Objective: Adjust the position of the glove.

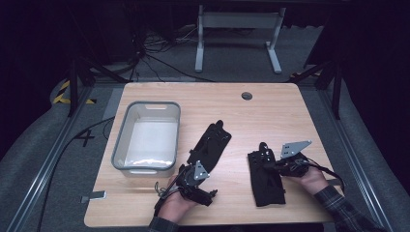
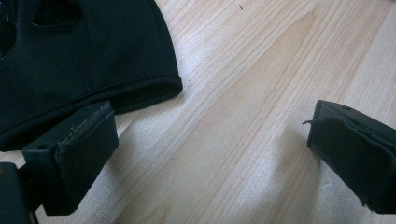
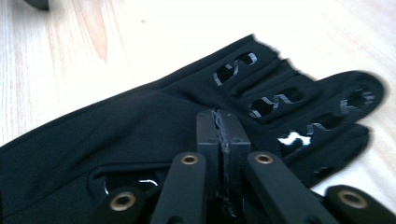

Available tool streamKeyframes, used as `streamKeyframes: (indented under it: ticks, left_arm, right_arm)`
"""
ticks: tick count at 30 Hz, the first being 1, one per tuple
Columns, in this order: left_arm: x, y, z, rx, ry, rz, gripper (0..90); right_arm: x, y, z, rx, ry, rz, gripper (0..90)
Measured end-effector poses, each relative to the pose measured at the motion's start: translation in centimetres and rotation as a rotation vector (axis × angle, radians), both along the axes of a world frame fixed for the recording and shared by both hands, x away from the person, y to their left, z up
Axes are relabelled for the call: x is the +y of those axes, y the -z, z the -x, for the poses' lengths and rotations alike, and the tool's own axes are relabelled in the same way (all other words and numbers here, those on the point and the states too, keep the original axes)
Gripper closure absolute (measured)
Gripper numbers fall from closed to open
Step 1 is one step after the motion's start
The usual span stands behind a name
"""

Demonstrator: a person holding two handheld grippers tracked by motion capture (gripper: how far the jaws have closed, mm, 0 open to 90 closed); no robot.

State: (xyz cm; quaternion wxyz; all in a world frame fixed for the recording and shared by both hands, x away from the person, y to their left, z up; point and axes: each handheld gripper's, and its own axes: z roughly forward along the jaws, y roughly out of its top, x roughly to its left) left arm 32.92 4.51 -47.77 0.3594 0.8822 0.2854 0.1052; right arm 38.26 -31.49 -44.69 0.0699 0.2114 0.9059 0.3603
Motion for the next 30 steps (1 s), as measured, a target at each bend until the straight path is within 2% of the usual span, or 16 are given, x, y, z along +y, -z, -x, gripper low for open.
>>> streamKeyframes:
  ticks: [2, 5, 7, 10, 12, 14, 18, 24, 26, 30]
  left_arm:
    - [0.0, 0.0, 0.0, 0.001, -0.006, -0.001, 2.2]
    - [-0.1, -0.3, 0.1, 0.012, -0.027, -0.014, 5.0]
    - [0.0, -0.4, 0.0, 0.011, -0.040, -0.020, 6.7]
    - [0.1, -0.7, -0.1, 0.014, -0.051, -0.024, 8.6]
    - [0.2, -0.9, 0.0, 0.012, -0.057, -0.011, 10.0]
    - [0.3, -1.1, 0.1, 0.007, -0.058, 0.004, 12.3]
    - [0.2, -1.6, 0.1, 0.023, -0.058, 0.016, 16.0]
    - [-0.2, -2.5, 0.0, 0.036, -0.060, 0.032, 27.1]
    - [-0.6, -2.9, -0.2, 0.037, -0.065, 0.031, 33.9]
    - [-1.1, -3.6, -0.8, 0.048, -0.072, 0.028, 55.2]
  right_arm:
    - [-0.2, -0.2, 0.0, -0.009, 0.008, -0.009, 84.0]
    - [-1.5, -0.9, 0.0, -0.050, 0.072, -0.025, 70.2]
    - [-2.3, -1.1, 0.2, -0.092, 0.118, -0.024, 60.8]
    - [-3.7, -1.4, 0.8, -0.171, 0.192, -0.012, 53.6]
    - [-4.5, -1.6, 1.1, -0.202, 0.227, -0.007, 47.9]
    - [-5.2, -1.5, 1.3, -0.191, 0.251, -0.029, 44.5]
    - [-6.9, -0.9, 1.6, -0.161, 0.298, -0.036, 39.5]
    - [-8.4, -0.4, 2.2, -0.144, 0.339, -0.041, 32.1]
    - [-8.8, -0.2, 2.2, -0.131, 0.346, -0.039, 30.5]
    - [-9.2, 0.2, 2.4, -0.118, 0.358, -0.043, 27.5]
